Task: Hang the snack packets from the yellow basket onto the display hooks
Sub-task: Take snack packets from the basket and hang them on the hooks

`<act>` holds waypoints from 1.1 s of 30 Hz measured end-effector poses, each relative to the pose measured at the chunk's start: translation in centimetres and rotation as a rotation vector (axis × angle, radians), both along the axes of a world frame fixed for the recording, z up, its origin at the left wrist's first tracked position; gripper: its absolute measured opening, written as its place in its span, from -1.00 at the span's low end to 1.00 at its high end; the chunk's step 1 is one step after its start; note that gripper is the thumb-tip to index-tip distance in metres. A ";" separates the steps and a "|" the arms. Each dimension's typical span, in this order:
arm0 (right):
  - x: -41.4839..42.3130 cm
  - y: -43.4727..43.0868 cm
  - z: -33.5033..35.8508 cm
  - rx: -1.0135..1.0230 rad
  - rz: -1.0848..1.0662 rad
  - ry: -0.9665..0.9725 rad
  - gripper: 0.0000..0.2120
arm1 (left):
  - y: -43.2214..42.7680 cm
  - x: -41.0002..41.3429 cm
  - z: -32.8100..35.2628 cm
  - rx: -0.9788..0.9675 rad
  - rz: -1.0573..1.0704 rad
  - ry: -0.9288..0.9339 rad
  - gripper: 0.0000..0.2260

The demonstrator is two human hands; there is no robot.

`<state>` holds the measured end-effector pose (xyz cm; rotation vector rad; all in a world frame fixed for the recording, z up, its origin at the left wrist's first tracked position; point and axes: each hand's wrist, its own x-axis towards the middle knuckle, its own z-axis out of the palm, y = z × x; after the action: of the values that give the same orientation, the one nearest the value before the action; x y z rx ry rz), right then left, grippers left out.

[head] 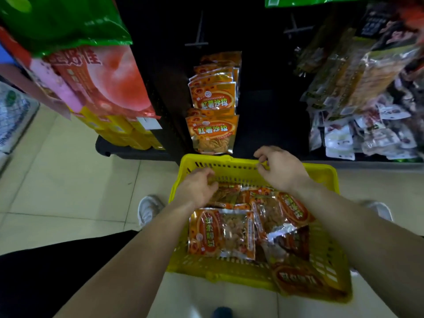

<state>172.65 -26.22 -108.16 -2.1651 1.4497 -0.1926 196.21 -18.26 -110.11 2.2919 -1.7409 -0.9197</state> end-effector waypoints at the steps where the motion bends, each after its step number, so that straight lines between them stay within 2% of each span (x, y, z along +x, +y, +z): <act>1: -0.6 0.8 -1.0 0.043 0.008 0.034 -0.73 | 0.8 -0.5 -0.9 0.048 -0.023 -0.006 -0.65; 6: -3.4 4.1 -6.2 0.345 0.059 0.285 -0.62 | 3.0 -2.1 -5.5 0.192 -0.109 -0.064 -0.50; 9: -4.4 5.3 -9.0 0.424 0.043 0.317 -0.55 | 3.2 -2.0 -8.0 0.232 -0.152 -0.129 -0.41; 12: -4.3 6.3 -11.0 0.452 0.038 0.270 -0.61 | 3.0 -1.3 -10.0 0.259 -0.193 -0.118 -0.36; 15: -3.2 6.9 -12.2 0.431 0.087 0.257 -0.72 | 2.8 -1.0 -11.1 0.248 -0.126 -0.074 -0.52; 18: -1.2 6.9 -12.8 0.448 0.122 0.219 -0.75 | 3.2 -1.3 -11.0 0.155 -0.166 -0.145 -0.72; 24: 3.1 7.1 -13.2 0.507 0.014 -0.021 -0.63 | 4.2 -1.5 -10.0 -0.025 -0.210 -0.269 -0.77; 29: 4.9 6.9 -12.4 0.570 -0.108 -0.173 -0.68 | 4.4 -1.5 -9.4 -0.083 -0.179 -0.157 -0.82; 33: 3.6 6.7 -11.6 0.546 -0.122 -0.101 -0.84 | 4.7 -2.0 -8.8 0.068 -0.250 0.027 -0.86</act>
<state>176.22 -19.53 -119.77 -1.6075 1.3815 0.0497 194.20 -13.52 -118.87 2.1213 -2.0484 -1.0610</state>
